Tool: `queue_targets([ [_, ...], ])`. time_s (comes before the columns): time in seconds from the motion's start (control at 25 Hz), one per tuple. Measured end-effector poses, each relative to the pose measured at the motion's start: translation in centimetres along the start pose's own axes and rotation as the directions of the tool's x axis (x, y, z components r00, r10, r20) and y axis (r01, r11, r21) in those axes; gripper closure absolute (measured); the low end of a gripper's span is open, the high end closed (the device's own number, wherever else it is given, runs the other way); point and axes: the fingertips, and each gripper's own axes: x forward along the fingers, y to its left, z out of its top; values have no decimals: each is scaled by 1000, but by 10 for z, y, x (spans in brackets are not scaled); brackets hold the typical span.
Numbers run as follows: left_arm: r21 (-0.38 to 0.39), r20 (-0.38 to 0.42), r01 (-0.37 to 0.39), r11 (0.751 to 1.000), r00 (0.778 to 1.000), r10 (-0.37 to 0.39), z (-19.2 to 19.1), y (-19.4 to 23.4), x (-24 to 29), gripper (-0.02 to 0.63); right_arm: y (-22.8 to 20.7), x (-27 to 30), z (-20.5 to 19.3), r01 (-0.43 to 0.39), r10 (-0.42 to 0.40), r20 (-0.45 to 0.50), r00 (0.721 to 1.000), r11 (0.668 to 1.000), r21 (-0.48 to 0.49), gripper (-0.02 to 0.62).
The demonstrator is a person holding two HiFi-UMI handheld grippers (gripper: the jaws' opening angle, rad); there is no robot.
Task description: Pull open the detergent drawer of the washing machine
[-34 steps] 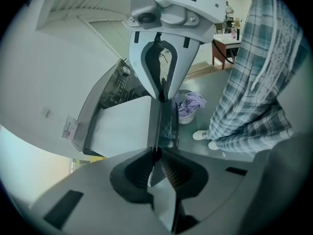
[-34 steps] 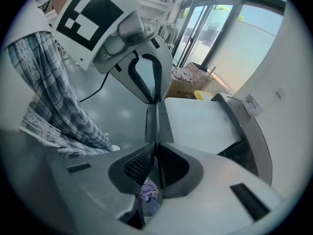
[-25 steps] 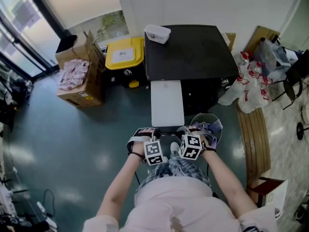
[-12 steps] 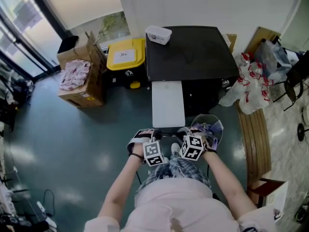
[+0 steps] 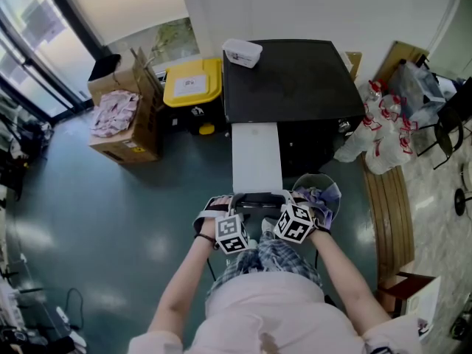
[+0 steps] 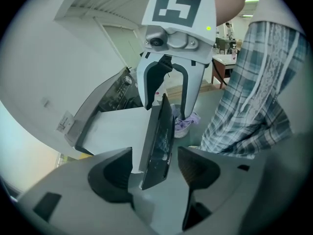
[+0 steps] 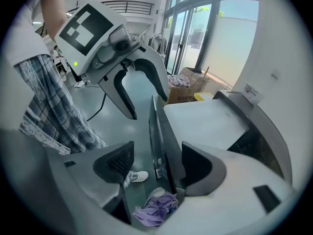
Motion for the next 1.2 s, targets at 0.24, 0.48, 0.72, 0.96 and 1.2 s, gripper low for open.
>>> queue_targets([
  [0.24,-85,77,-49,995,996,55,11,21,-16,321,-14,-15,11,26,-34,89,995,996,90,293],
  [0.48,-316,207,-77,946,967,148,29,72,-39,345,-61,-62,30,79,-187,299,936,937,341,363],
  [0.72,-521,313,-141,842,886,342,48,150,-74,468,-134,-123,32,204,-461,419,782,825,528,435],
  [0.96,-652,343,-222,725,766,544,60,210,-110,541,-184,-185,29,264,-678,449,582,680,684,524],
  [1.2,-738,349,-220,638,685,639,64,241,-129,572,-210,-221,25,297,-781,428,455,586,754,565],
])
